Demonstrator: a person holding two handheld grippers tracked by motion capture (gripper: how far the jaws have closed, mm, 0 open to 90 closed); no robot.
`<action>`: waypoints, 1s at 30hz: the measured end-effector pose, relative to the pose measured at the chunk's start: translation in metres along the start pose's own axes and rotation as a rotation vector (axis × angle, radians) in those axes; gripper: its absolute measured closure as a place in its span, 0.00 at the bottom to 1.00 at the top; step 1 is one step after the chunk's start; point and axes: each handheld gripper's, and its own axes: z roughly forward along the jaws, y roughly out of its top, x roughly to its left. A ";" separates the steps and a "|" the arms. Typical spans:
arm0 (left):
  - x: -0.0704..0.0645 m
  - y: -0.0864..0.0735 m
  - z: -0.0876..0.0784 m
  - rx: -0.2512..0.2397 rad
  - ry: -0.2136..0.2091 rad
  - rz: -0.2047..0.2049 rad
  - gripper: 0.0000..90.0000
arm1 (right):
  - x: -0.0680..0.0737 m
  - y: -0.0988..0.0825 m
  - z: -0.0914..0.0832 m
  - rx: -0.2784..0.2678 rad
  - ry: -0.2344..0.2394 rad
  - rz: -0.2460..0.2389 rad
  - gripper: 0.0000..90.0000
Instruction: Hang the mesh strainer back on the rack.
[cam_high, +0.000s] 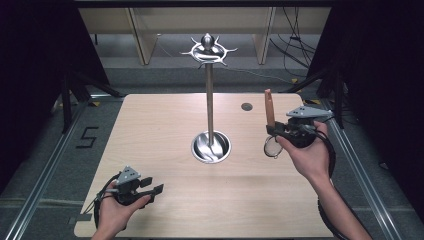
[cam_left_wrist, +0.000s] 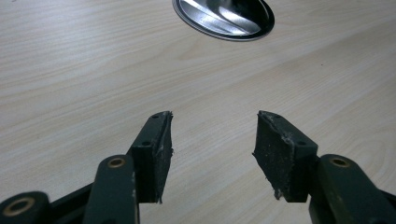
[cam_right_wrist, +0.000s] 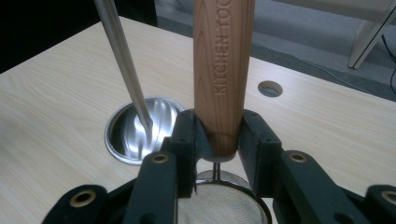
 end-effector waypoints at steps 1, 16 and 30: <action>0.000 0.000 0.000 0.002 -0.002 0.003 0.50 | 0.000 0.000 0.001 -0.014 0.001 -0.010 0.77; 0.001 0.000 -0.001 0.007 0.007 0.015 0.50 | 0.003 0.008 -0.002 -0.032 -0.001 -0.039 0.77; 0.002 0.001 -0.002 0.009 0.007 0.019 0.50 | 0.008 0.014 -0.002 -0.066 0.005 -0.051 0.77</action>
